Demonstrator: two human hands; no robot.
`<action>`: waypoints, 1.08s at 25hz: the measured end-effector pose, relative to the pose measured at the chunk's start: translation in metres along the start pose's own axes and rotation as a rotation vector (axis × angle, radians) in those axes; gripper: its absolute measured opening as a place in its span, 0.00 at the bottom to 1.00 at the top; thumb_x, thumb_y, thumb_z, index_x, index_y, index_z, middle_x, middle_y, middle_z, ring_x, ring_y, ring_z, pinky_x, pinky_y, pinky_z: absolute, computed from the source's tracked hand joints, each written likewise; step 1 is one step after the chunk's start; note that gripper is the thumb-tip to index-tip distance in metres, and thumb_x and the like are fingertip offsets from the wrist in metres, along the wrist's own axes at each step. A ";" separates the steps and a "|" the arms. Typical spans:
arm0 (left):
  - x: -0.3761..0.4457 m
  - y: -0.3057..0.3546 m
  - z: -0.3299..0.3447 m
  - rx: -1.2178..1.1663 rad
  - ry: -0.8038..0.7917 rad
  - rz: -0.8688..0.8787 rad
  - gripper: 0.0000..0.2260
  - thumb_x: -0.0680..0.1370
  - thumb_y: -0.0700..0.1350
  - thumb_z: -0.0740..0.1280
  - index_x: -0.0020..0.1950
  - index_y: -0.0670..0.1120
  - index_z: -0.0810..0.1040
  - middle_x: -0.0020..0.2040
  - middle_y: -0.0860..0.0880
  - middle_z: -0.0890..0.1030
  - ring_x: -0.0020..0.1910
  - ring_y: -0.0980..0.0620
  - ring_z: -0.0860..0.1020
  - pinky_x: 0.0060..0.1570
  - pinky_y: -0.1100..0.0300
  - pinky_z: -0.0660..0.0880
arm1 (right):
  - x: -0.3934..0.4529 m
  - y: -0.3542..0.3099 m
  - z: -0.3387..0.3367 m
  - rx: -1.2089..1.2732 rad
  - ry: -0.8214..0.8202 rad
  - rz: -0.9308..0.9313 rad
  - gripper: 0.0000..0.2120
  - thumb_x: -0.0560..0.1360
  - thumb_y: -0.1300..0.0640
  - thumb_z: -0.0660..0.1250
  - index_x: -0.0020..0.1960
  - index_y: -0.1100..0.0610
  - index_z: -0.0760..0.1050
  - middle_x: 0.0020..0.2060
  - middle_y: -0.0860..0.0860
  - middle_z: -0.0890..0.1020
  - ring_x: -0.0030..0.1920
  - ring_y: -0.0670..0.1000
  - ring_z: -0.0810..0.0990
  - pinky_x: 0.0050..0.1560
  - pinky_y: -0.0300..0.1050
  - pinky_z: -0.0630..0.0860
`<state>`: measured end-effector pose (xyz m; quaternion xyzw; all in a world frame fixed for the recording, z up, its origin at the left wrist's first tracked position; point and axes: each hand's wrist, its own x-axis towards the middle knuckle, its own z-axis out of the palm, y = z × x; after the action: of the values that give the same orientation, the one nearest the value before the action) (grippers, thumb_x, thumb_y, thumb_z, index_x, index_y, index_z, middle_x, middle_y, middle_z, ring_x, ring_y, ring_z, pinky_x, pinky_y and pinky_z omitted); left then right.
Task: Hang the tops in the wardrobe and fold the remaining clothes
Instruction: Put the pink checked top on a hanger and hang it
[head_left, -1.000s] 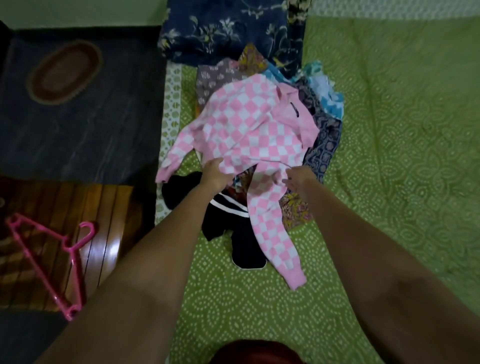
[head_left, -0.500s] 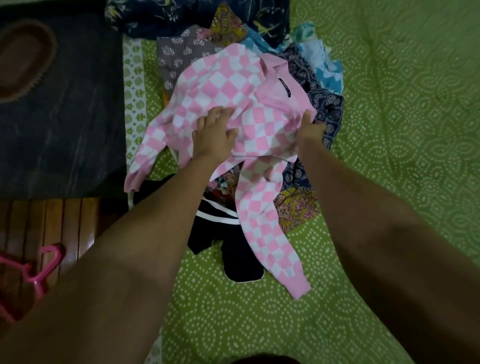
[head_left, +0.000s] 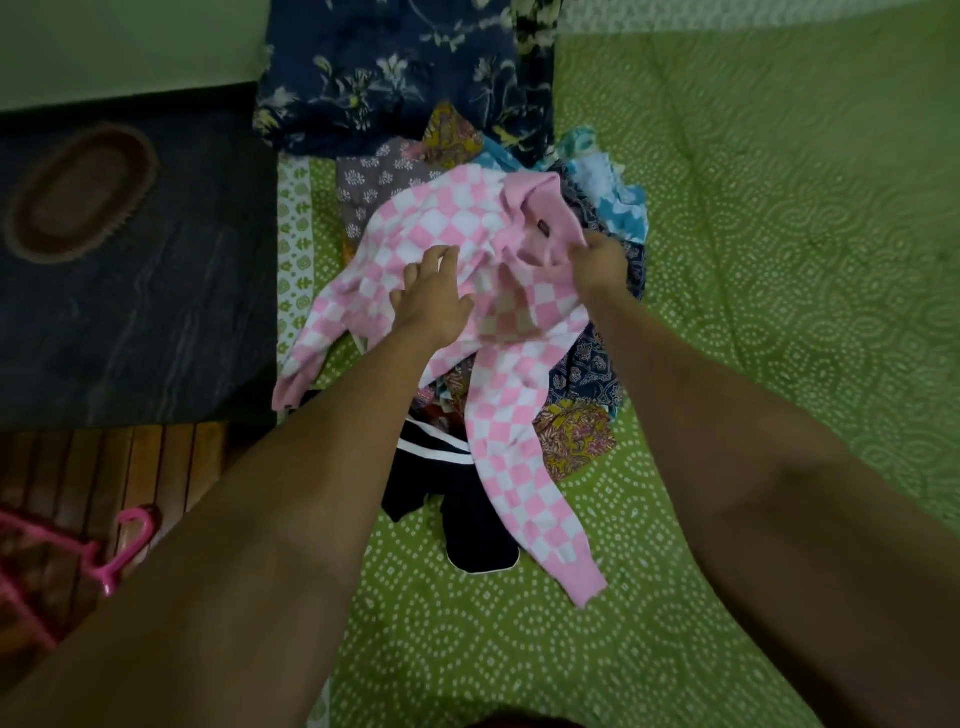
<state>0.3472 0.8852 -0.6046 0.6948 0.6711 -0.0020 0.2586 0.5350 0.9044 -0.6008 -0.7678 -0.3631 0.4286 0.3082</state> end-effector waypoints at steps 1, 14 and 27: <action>-0.008 0.012 -0.018 -0.006 0.022 0.042 0.27 0.80 0.43 0.62 0.77 0.50 0.55 0.76 0.50 0.55 0.70 0.43 0.59 0.63 0.44 0.63 | -0.016 -0.015 -0.006 -0.029 -0.058 -0.064 0.15 0.80 0.64 0.56 0.65 0.61 0.74 0.50 0.54 0.81 0.41 0.53 0.80 0.45 0.46 0.78; -0.236 0.113 -0.257 0.196 0.355 0.179 0.07 0.75 0.45 0.68 0.52 0.48 0.78 0.54 0.43 0.81 0.55 0.42 0.78 0.52 0.50 0.73 | -0.303 -0.211 -0.169 0.235 -0.235 -0.692 0.17 0.70 0.75 0.54 0.39 0.61 0.78 0.24 0.43 0.80 0.28 0.37 0.76 0.32 0.30 0.70; -0.480 0.139 -0.182 0.192 0.629 -0.103 0.14 0.79 0.36 0.54 0.60 0.44 0.75 0.58 0.38 0.77 0.56 0.37 0.77 0.48 0.51 0.73 | -0.460 -0.052 -0.267 -1.194 0.038 -0.663 0.09 0.75 0.60 0.65 0.55 0.60 0.77 0.47 0.54 0.80 0.47 0.54 0.81 0.43 0.46 0.77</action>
<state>0.3665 0.5090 -0.2290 0.6477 0.7491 0.1362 -0.0284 0.5857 0.5117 -0.2418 -0.6619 -0.7477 0.0241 -0.0467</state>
